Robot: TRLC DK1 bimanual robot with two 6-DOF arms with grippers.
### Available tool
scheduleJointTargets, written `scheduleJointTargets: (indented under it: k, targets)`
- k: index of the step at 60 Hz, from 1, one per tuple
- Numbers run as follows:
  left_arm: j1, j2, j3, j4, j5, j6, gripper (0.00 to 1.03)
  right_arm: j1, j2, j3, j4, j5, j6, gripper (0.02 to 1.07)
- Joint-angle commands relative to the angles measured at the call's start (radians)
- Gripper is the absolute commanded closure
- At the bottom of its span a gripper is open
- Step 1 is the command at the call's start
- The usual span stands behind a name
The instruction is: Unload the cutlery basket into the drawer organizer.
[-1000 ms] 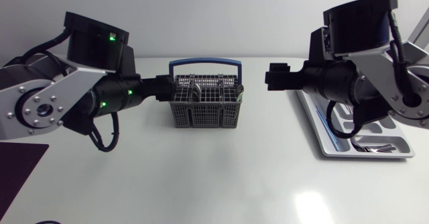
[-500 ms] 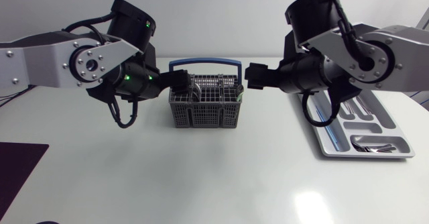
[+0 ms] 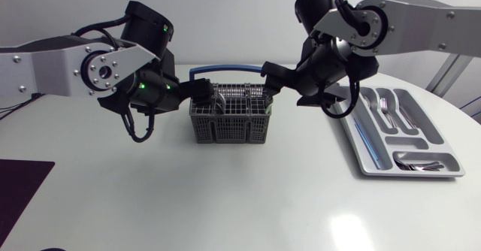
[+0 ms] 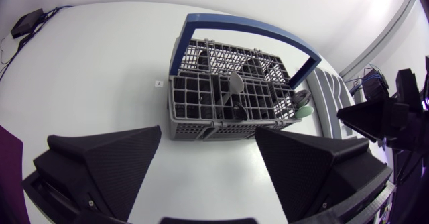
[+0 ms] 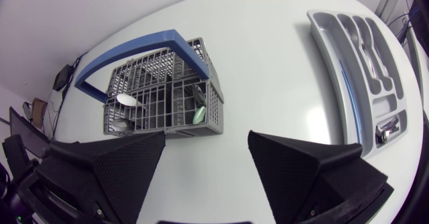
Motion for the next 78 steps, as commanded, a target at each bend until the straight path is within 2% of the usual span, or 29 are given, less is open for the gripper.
scheduleJointTargets:
  k: [1,12,21,28,36,57,66,70,78]
  targets:
    - [0.011,0.000,0.015,-0.005,0.018,0.014,0.05,-0.016,0.056,0.062,-0.048,-0.037,0.058,0.19]
    - [0.010,-0.001,0.001,0.017,0.024,0.023,0.05,-0.043,0.145,0.174,-0.137,-0.118,0.108,0.20]
    - [0.005,-0.006,-0.002,0.024,0.024,0.025,0.05,-0.066,0.203,0.221,-0.163,-0.184,0.157,0.22]
    - [0.005,-0.006,-0.009,0.035,0.024,0.032,0.05,-0.062,0.230,0.244,-0.180,-0.187,0.184,0.23]
    - [0.007,-0.006,-0.017,0.049,0.024,0.037,0.05,-0.064,0.253,0.264,-0.180,-0.184,0.214,0.31]
    - [0.008,-0.004,-0.029,0.078,0.024,0.060,0.05,-0.058,0.326,0.316,-0.201,-0.184,0.242,0.43]
    - [0.004,-0.004,-0.045,0.095,0.024,0.078,0.05,-0.049,0.341,0.325,-0.201,-0.178,0.246,0.44]
    - [-0.002,-0.011,-0.054,0.104,0.024,0.090,0.05,-0.046,0.347,0.328,-0.198,-0.174,0.248,0.48]
    - [-0.005,-0.014,-0.060,0.112,0.024,0.101,0.05,-0.036,0.355,0.335,-0.198,-0.172,0.248,0.50]
